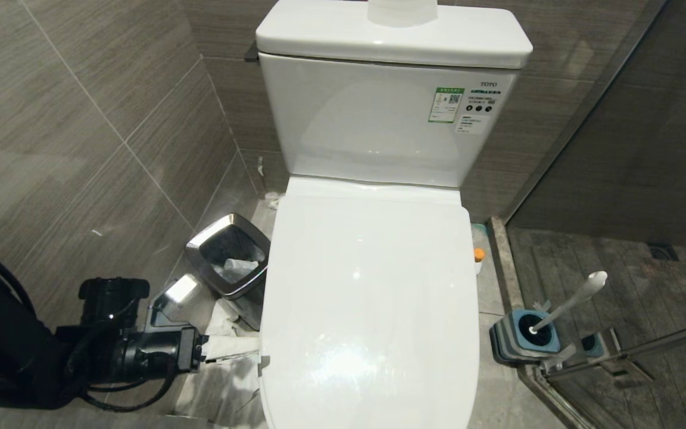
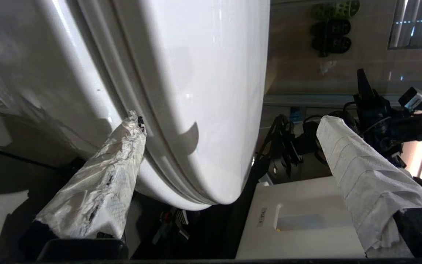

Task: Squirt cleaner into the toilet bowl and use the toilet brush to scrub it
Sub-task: Use the left hand to lift the toilet lid slightly

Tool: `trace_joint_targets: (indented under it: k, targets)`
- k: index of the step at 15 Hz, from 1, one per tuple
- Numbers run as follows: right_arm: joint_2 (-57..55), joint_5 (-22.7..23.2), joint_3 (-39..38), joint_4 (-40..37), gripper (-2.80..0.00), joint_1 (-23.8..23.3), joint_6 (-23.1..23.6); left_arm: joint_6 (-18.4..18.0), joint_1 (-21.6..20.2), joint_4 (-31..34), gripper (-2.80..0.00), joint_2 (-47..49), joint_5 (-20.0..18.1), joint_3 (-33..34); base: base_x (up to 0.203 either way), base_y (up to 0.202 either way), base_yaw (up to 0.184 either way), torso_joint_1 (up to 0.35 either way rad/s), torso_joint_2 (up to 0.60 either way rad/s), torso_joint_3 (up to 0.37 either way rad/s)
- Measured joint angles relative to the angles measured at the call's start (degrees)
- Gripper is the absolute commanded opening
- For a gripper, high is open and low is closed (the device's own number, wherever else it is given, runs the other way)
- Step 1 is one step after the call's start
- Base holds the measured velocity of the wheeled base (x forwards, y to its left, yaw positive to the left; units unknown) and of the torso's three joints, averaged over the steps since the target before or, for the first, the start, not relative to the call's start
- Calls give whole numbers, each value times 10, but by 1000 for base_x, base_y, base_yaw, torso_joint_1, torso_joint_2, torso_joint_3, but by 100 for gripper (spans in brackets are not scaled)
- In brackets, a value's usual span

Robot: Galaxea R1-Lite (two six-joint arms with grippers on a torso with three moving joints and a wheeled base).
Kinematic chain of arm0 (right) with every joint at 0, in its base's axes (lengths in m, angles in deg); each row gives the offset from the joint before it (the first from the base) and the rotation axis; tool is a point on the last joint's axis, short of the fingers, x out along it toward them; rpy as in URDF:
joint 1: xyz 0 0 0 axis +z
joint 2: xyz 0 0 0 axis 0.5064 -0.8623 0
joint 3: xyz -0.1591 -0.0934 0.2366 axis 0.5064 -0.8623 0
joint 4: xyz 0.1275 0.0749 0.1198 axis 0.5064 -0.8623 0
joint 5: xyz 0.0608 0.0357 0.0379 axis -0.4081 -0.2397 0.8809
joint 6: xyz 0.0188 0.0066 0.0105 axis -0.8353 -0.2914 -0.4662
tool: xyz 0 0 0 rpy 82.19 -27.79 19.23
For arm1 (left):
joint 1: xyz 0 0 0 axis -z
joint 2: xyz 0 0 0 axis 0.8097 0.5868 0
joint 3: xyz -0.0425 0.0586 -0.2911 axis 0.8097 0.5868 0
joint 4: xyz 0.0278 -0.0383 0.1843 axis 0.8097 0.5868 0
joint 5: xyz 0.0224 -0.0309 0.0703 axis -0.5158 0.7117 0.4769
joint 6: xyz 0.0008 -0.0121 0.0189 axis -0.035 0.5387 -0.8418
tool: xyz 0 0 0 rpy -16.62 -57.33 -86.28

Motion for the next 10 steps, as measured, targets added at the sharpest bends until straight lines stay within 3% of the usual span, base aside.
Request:
trace_joint_targets:
  k: [10]
  targets:
    - [0, 0, 0, 0, -280, 0, 0, 1, 26, -1, 0, 2, 15, 20, 0, 0, 0, 0, 0, 0]
